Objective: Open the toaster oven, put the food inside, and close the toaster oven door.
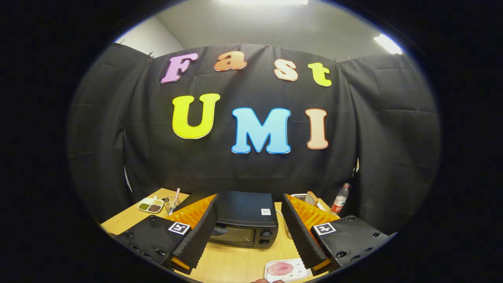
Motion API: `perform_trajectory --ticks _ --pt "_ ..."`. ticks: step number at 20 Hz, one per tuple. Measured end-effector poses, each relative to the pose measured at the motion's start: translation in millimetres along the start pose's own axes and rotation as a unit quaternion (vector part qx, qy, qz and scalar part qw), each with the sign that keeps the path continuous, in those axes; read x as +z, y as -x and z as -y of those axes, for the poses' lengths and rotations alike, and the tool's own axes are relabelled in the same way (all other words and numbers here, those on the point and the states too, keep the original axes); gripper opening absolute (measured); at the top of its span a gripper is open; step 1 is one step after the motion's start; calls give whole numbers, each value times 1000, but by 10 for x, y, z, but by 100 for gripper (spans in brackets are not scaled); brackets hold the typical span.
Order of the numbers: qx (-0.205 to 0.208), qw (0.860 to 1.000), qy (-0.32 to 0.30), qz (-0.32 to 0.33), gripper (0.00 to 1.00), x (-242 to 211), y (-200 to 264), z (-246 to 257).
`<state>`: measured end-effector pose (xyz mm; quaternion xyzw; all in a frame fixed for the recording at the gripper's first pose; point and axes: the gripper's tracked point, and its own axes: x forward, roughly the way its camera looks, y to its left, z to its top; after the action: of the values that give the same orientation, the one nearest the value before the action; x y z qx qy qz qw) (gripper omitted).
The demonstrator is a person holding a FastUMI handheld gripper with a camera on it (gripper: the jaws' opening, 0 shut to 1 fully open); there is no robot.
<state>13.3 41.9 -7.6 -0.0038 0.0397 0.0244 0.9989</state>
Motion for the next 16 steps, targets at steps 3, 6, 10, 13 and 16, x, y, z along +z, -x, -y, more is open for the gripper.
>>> perform_trajectory --ticks 3,6,10,13,16 --pt "0 1000 -14 -6 98 -52 -217 -161" --pt "-9 998 -37 -48 98 -339 -445 -298" --pt "-12 996 -29 -77 98 -604 -762 -506" --pt "-13 995 -19 -99 98 -878 -995 -632" --pt "-14 991 -26 -127 98 -1200 -1204 -748"
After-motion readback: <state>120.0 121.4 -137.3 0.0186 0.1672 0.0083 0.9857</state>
